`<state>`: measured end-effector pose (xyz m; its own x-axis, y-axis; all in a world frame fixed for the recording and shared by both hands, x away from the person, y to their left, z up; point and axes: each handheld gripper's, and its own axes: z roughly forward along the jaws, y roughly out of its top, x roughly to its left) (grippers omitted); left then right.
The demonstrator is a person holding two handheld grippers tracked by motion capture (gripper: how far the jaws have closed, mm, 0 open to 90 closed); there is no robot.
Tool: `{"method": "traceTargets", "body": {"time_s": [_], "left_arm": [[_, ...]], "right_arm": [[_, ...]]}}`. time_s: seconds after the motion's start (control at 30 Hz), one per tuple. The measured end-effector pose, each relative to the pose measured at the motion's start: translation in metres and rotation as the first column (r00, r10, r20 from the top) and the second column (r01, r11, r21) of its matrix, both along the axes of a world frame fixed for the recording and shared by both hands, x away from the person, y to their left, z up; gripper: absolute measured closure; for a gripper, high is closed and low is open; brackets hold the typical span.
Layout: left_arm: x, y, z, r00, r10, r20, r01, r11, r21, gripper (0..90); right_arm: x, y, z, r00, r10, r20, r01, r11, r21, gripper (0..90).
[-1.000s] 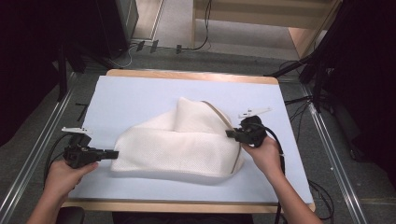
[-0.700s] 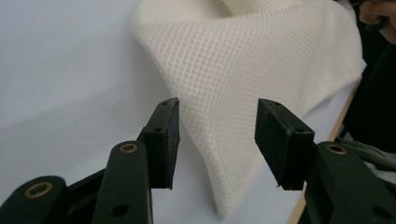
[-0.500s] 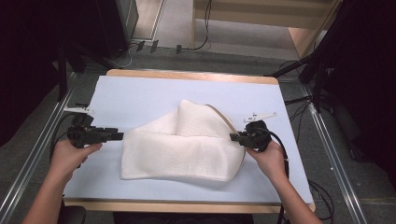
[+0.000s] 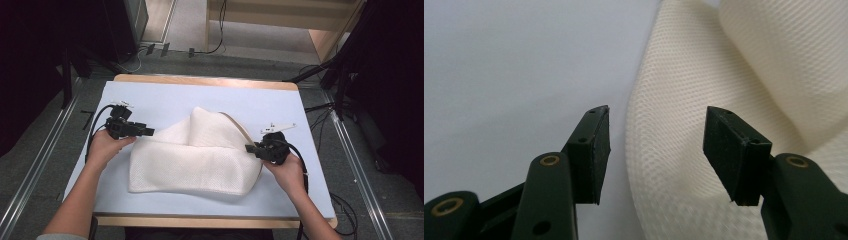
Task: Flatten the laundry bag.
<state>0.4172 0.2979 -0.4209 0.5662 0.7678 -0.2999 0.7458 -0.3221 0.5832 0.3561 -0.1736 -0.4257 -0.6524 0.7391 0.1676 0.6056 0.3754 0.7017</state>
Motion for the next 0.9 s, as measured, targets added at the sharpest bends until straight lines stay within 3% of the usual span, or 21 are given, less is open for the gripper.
{"method": "traceTargets", "body": {"time_s": [0.1,0.23,0.3,0.37,0.47,0.5,0.63,0.77,0.83,0.9], "left_arm": [[0.007,-0.006,-0.008,1.0000,-0.004,-0.008,0.004,0.9993,0.036,44.9],[0.011,-0.013,-0.015,0.9987,-0.027,-0.044,0.026,0.9996,-0.011,45.3],[0.011,-0.017,-0.015,0.9985,-0.039,-0.039,0.038,0.9990,-0.023,45.6],[0.012,-0.020,-0.018,0.9989,-0.033,-0.034,0.032,0.9993,-0.018,45.5],[0.015,-0.024,-0.026,0.9974,-0.038,-0.062,0.039,0.9989,0.024,45.5],[0.014,-0.024,-0.026,0.9983,-0.041,-0.042,0.042,0.9988,0.025,46.3],[0.014,-0.026,-0.027,0.9981,-0.023,-0.057,0.025,0.9991,0.033,60.1],[0.012,-0.031,-0.027,0.9942,-0.054,-0.093,0.057,0.9977,0.037,81.1],[0.012,-0.033,-0.026,0.9931,-0.066,-0.097,0.071,0.9960,0.054,86.3],[0.012,-0.032,-0.023,0.9937,-0.061,-0.094,0.065,0.9969,0.044,88.0]], "right_arm": [[0.000,0.000,-0.001,1.0000,0.000,0.009,0.000,1.0000,0.000,77.9],[-0.002,0.000,-0.002,0.9999,-0.005,0.012,0.005,1.0000,0.002,77.3],[-0.003,0.000,-0.002,0.9999,-0.008,0.014,0.008,1.0000,0.002,77.1],[-0.003,0.000,-0.002,0.9998,-0.012,0.013,0.012,0.9999,0.000,76.9],[-0.003,0.001,-0.003,0.9998,-0.017,0.012,0.017,0.9998,-0.006,76.7],[-0.003,0.001,-0.004,0.9998,-0.013,0.016,0.014,0.9999,-0.008,76.6],[-0.003,0.003,-0.004,0.9998,-0.010,0.018,0.010,0.9999,-0.013,76.6],[-0.002,0.003,-0.005,0.9998,-0.012,0.017,0.012,0.9997,-0.020,76.7],[-0.002,0.002,-0.005,0.9997,-0.009,0.023,0.009,0.9999,-0.014,76.8],[-0.003,0.001,-0.003,0.9997,-0.012,0.022,0.013,0.9998,-0.014,76.9]]}}
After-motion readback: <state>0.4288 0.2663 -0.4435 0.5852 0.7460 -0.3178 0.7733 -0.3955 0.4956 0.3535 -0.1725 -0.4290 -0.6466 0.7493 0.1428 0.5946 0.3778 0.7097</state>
